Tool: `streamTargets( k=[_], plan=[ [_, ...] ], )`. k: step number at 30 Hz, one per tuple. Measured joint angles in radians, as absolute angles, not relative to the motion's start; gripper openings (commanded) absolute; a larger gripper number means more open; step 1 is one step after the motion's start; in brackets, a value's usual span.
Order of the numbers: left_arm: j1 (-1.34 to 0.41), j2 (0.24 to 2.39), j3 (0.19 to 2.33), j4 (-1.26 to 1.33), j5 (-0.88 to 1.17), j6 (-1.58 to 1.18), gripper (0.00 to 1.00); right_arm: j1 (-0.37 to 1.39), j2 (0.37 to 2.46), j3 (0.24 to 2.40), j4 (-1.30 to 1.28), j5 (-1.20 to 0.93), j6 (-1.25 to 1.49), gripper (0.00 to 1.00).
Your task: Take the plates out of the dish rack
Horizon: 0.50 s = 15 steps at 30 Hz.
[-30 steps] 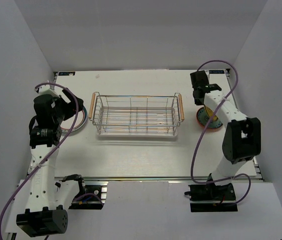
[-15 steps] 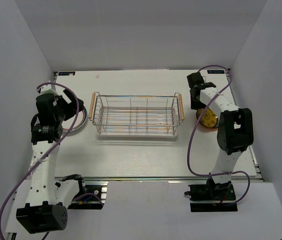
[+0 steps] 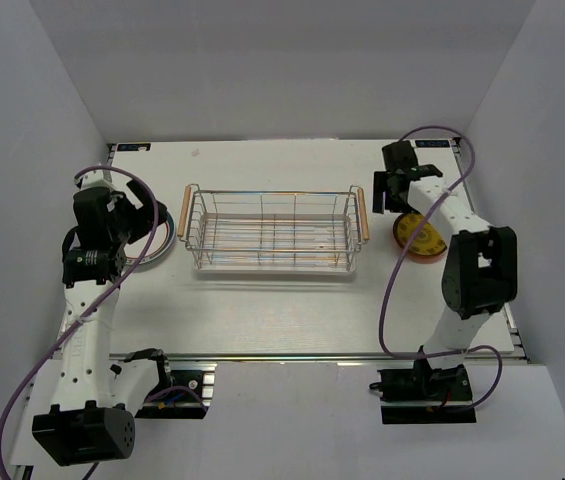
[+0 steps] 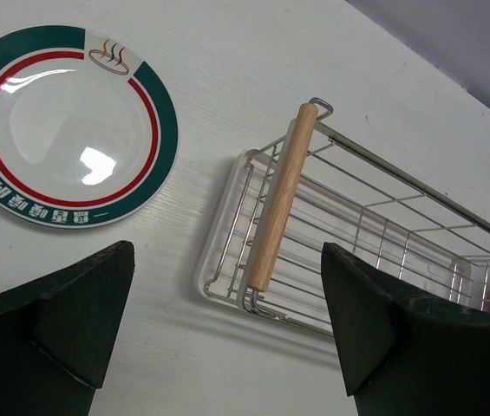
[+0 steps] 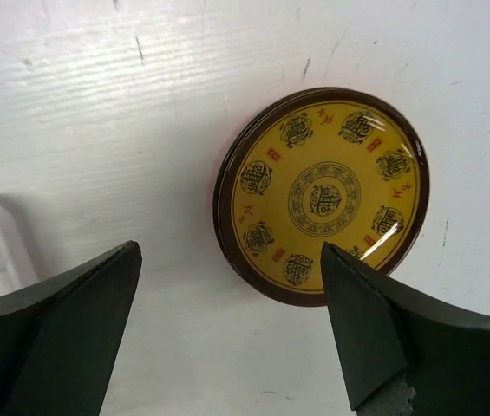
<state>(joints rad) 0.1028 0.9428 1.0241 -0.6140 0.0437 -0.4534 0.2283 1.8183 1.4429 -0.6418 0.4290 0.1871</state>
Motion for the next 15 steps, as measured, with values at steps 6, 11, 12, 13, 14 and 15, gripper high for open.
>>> streamTargets(
  k=[6,11,12,13,14,15],
  plan=[
    [0.103,0.942,1.038,-0.625,0.045,-0.454,0.98,0.202,1.562,1.316,-0.531,0.39,0.191,0.89],
    [0.103,0.92,1.044,-0.63,0.048,-0.453,0.98,0.197,1.282,1.157,-0.429,0.361,0.209,0.89],
    [0.103,0.91,1.046,-0.631,0.048,-0.452,0.98,0.197,1.224,1.121,-0.41,0.359,0.217,0.89],
    [0.103,0.901,1.048,-0.632,0.049,-0.45,0.98,0.198,1.152,1.068,-0.372,0.353,0.233,0.89],
    [0.103,0.889,1.05,-0.632,0.049,-0.445,0.98,0.198,1.086,1.021,-0.35,0.348,0.247,0.89],
    [0.103,0.875,1.051,-0.631,0.05,-0.441,0.98,0.198,1.023,0.976,-0.328,0.341,0.261,0.89]
  ],
)
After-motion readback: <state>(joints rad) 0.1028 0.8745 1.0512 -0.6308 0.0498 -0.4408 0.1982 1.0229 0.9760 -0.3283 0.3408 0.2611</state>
